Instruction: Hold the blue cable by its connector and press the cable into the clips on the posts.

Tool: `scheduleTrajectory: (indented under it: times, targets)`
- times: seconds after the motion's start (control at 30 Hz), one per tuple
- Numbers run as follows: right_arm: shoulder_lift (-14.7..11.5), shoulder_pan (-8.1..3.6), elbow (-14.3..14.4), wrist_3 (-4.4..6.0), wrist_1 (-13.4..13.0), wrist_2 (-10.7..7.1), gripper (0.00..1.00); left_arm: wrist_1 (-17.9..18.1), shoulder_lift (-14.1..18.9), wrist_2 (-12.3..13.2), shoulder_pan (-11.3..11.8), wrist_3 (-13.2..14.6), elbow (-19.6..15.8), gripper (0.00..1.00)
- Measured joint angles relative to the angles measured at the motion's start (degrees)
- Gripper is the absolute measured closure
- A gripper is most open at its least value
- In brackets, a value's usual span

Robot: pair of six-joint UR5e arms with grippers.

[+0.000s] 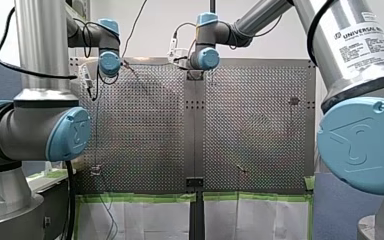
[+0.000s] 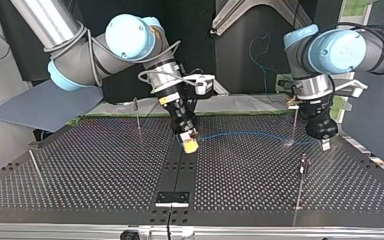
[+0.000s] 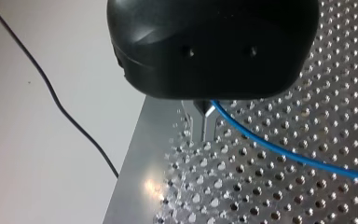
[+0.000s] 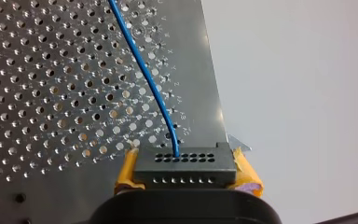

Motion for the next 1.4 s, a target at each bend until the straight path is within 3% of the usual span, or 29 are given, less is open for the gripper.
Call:
scheduleTrajectory:
  times: [0.43,0.63,1.13,1.4]
  targets:
    - [1.17,0.61,-2.09,-0.1,0.04,0.27,1.0,-0.96,-0.64,2.68,1.43,-0.97,3.88,1.0]
    - [1.21,0.56,-2.17,-0.09,0.07,0.7,1.0,-1.08,-2.7,4.41,1.83,-1.3,4.66,1.0]
    - [1.41,0.08,-2.19,-0.09,0.21,1.26,1.0,-0.83,-5.61,10.2,3.55,-4.65,7.19,1.0]
    - [1.61,-0.82,-2.22,-0.17,0.2,1.61,1.0,0.9,-6.33,12.56,4.99,-7.0,8.18,1.0]
